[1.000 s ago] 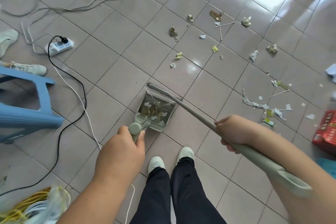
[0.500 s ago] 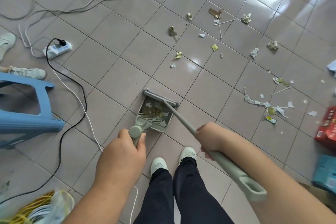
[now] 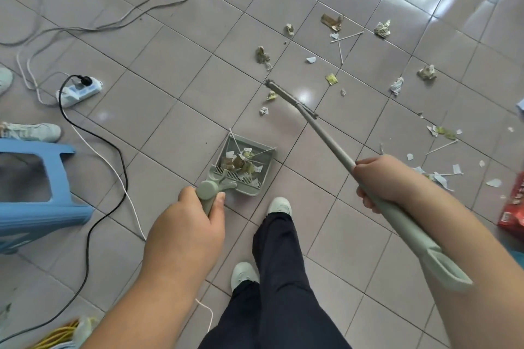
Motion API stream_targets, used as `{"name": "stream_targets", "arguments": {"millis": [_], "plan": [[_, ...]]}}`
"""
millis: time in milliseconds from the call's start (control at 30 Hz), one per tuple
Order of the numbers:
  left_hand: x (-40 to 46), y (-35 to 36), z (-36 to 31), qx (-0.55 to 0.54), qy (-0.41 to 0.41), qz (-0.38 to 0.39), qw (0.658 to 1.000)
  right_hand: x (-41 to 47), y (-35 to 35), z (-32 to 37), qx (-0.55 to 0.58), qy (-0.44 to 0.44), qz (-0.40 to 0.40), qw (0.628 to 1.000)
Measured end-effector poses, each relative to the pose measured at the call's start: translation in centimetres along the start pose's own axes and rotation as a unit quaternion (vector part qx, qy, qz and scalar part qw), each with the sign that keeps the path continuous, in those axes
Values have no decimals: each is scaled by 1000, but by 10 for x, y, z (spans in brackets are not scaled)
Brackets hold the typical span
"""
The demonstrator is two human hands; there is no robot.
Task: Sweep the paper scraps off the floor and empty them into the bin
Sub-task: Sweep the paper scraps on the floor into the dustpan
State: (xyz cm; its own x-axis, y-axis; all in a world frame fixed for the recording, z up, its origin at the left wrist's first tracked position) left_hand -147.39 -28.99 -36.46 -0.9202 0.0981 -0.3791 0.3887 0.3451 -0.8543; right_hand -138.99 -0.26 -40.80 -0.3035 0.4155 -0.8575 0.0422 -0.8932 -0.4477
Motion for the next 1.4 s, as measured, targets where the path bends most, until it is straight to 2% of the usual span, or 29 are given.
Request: {"name": "stream_targets", "arguments": {"millis": [300, 600, 700, 900, 1100, 1300, 1400], "plan": [[96, -5, -88, 8, 9, -22, 1000, 104, -64, 83, -1, 44, -17, 999], [155, -8, -129, 41, 21, -1, 999, 176, -50, 167, -82, 23, 11, 996], [169, -10, -135, 50, 22, 20, 998, 173, -34, 179, -124, 22, 35, 991], [191, -15, -141, 59, 38, 58, 996, 121, -36, 150, -101, 77, 86, 988], [202, -17, -144, 60, 49, 68, 995, 74, -74, 161, -93, 34, 80, 992], [206, -16, -146, 60, 45, 78, 994, 115, -48, 193, -95, 3, 33, 995], [205, -17, -145, 65, 49, 76, 994, 138, -27, 199, -104, 17, 46, 993]]}}
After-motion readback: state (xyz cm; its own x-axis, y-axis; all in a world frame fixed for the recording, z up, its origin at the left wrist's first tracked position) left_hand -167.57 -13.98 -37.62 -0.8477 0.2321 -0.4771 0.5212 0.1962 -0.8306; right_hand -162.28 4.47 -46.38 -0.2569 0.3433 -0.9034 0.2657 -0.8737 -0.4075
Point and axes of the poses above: each hand's wrist, its own x-axis towards the middle knuckle, its own y-axis out of the palm, z = x × y, the point moved 7 cm from there along x, towards the middle knuckle, and after that the axes turned 2 degrees about -y, right-handed, at the moved point
